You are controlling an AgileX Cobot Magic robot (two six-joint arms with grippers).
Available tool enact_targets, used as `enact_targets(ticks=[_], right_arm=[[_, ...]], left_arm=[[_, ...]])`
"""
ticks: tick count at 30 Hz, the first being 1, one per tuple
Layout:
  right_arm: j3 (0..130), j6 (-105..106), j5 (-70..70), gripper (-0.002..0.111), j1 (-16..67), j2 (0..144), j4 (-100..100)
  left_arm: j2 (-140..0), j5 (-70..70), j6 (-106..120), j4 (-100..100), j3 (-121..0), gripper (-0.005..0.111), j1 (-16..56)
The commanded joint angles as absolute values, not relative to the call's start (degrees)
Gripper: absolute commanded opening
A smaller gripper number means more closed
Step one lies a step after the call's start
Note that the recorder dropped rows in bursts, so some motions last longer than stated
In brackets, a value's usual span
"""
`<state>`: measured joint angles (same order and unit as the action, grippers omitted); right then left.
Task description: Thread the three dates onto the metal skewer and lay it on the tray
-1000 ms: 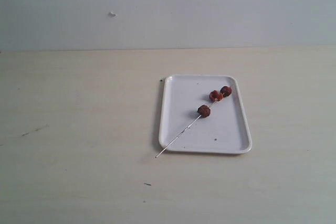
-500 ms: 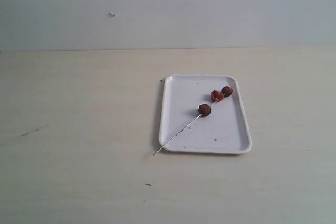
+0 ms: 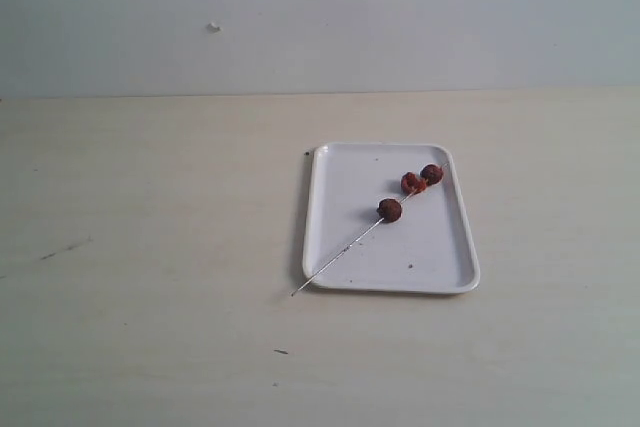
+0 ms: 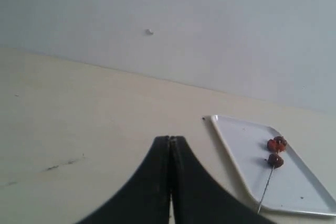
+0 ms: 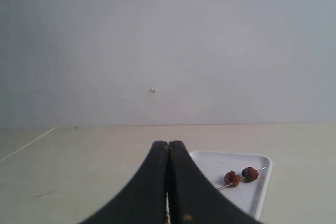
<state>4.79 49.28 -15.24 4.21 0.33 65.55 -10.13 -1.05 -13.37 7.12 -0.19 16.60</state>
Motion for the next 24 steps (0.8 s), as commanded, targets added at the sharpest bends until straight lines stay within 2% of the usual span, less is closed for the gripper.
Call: enact_targets(ticks=[1,6,13,24], right_arm=[[4.4,49.2,-15.6,0.000,4.3,0.0,65.5],[4.4,49.2,-15.6,0.000,4.3,0.0,65.5],[4.4,49.2,-15.6,0.000,4.3,0.0,65.5],[4.4,49.2,-15.6,0.000,4.3,0.0,65.5]], left_arm=[[-6.7,-5.0,-11.2,2.6,0.0,0.000,17.0],[-1.2,-15.3,-7.6,1.7,0.0,0.000,13.5],[0.0,-20.4,-6.2,0.0,0.0,0.000,7.7],[0.0,-20.4,-6.3,0.0,0.0,0.000,7.6]])
